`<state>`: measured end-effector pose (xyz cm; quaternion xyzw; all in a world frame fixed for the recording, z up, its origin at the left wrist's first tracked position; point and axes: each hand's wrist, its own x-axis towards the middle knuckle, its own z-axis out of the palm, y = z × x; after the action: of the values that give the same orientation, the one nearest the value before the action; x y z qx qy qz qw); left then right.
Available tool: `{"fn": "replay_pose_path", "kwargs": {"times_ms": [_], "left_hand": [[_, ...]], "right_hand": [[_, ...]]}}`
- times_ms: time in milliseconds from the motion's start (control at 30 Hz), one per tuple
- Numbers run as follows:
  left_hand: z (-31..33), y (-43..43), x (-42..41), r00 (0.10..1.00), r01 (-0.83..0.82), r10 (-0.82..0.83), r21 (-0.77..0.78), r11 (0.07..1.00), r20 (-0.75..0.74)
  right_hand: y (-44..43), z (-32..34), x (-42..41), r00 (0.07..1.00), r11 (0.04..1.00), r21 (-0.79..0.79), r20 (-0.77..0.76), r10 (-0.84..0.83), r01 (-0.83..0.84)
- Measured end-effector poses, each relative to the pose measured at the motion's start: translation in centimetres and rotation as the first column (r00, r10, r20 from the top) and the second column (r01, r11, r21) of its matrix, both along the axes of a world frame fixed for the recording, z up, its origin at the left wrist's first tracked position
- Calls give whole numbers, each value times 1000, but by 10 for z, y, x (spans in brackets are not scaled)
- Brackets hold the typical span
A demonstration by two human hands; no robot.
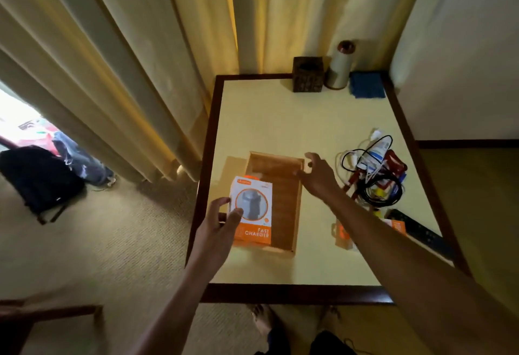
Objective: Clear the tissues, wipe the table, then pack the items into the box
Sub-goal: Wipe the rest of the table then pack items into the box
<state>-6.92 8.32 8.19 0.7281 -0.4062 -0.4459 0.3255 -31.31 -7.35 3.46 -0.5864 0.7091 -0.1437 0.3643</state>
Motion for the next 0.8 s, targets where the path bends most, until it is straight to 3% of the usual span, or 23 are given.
{"fn": "replay_pose_path", "kwargs": {"times_ms": [133,233,400,633,800], "left_hand": [[8,-14,5,999,-37,37,-15,999,30],[16,-29,-2,999,-6,6,-4,1000,33],[9,-49,-31,995,98,-99,111,989,2],[-30,-54,-68,962,231,-255,212,950,94],[-47,-63,-78,914,307,-387,419,855,120]], "right_hand": [[73,-13,7,999,988,146,-3,42,-41],[93,-16,7,985,968,249,166,-56,13],[83,-12,0,996,977,212,85,1,-19],[90,-26,-15,988,983,178,157,10,-38],[90,-21,-8,981,984,176,187,-49,15]]}}
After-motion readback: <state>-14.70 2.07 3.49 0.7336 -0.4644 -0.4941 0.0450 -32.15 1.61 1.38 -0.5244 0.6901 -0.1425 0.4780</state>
